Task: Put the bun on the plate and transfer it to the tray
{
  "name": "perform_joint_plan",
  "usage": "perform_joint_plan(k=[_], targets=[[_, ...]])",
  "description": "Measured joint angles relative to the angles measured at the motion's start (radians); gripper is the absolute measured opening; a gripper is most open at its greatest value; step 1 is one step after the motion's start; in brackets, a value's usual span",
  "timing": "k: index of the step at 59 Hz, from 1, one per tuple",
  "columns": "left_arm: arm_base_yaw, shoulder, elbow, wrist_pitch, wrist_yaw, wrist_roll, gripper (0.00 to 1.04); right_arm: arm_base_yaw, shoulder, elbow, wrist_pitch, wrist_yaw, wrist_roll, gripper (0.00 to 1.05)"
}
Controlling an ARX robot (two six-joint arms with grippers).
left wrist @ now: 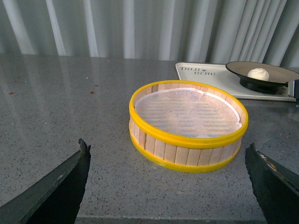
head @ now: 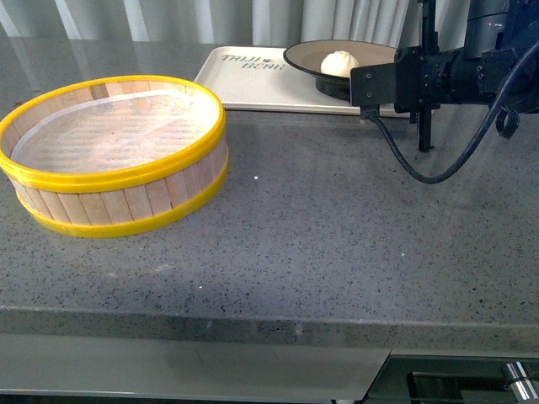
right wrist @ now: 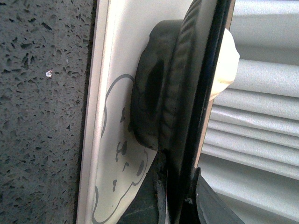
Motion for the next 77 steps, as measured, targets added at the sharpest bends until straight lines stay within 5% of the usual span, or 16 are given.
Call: perform_joint_plan(k=[9,16,33,62,77], targets=[[0.000,0.000,0.000,0.000,0.000,0.000,0.98,0.001,0.000,0.000,0.000,0.002,0.000,0.22],[0.000,0.000,0.000,0.000,0.000,0.000,0.98,0.006,-0.026,-0.029,0.027,-0.001,0.018,0.51],[0.000,0.000,0.000,0.000,0.000,0.000,0.98,0.021,-0.148,-0.158,0.115,0.025,0.148,0.97],[0.000,0.000,0.000,0.000,0.000,0.000,0.98,0.046,-0.340,-0.413,0.165,0.085,0.345,0.96],[0.000,0.000,0.000,0.000,0.000,0.000,0.98,0.063,-0.612,-0.520,-0.083,0.300,0.930,0.96]])
